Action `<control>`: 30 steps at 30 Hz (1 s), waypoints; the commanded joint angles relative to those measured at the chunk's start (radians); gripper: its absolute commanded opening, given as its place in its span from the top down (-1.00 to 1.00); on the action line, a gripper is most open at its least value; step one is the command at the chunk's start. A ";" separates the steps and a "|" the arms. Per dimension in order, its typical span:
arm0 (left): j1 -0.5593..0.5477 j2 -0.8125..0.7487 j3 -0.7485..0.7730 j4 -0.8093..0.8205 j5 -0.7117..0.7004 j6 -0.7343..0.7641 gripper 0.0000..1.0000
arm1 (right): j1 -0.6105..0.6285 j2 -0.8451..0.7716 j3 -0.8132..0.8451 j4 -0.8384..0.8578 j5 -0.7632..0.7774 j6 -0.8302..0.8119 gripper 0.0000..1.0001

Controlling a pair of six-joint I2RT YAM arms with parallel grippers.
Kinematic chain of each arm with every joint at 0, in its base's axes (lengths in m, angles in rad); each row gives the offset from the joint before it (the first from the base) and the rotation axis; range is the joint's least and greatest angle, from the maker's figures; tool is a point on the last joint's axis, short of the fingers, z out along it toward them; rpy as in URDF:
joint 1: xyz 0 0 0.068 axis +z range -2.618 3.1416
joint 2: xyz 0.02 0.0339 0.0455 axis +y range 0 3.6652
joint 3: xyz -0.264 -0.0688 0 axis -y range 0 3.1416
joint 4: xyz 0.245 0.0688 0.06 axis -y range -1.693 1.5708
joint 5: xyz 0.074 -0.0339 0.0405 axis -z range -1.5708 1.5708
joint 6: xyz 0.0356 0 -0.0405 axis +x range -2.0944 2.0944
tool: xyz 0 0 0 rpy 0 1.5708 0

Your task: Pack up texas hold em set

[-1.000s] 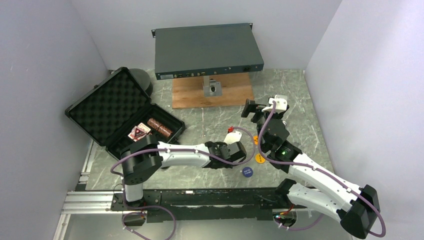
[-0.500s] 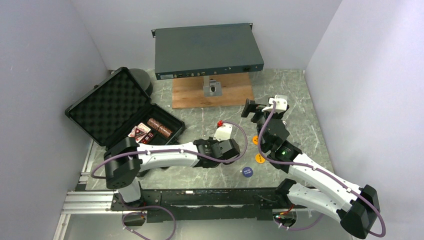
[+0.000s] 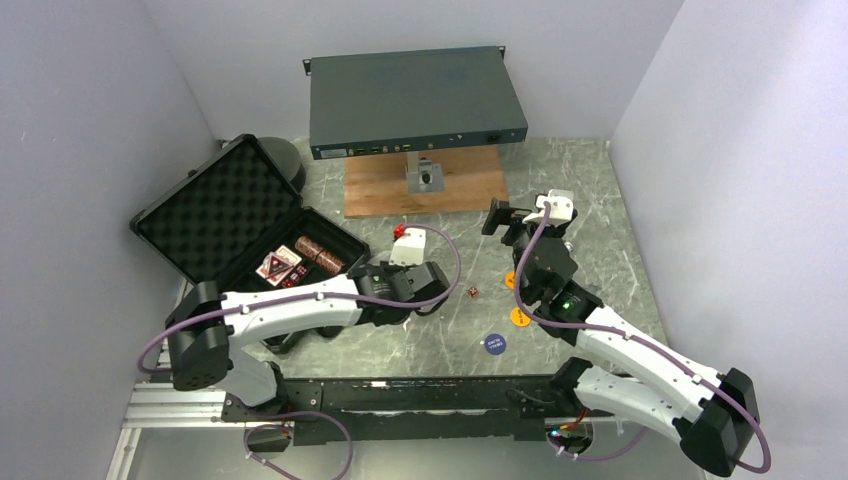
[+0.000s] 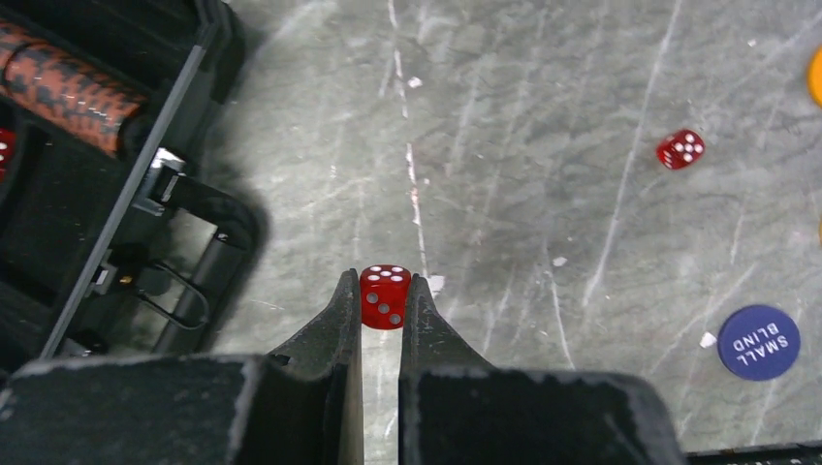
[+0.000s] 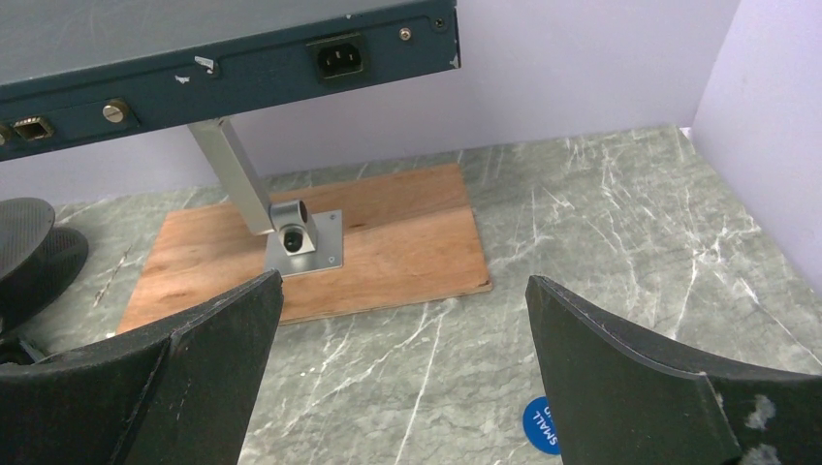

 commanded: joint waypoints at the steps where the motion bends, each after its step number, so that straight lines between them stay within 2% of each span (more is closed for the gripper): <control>1: 0.035 -0.092 -0.036 -0.072 -0.054 -0.018 1.00 | -0.001 -0.002 -0.003 0.055 0.006 0.001 -0.99; 5: 0.076 -0.170 -0.090 -0.107 -0.060 -0.026 1.00 | -0.001 0.001 -0.004 0.058 0.005 0.003 -0.99; 20: 0.301 -0.557 -0.320 -0.081 0.006 0.041 1.00 | -0.001 0.024 -0.002 0.056 -0.002 0.008 -0.99; 30: 0.476 -0.636 -0.329 -0.136 0.025 0.097 1.00 | -0.003 0.037 0.003 0.056 0.001 0.005 -0.99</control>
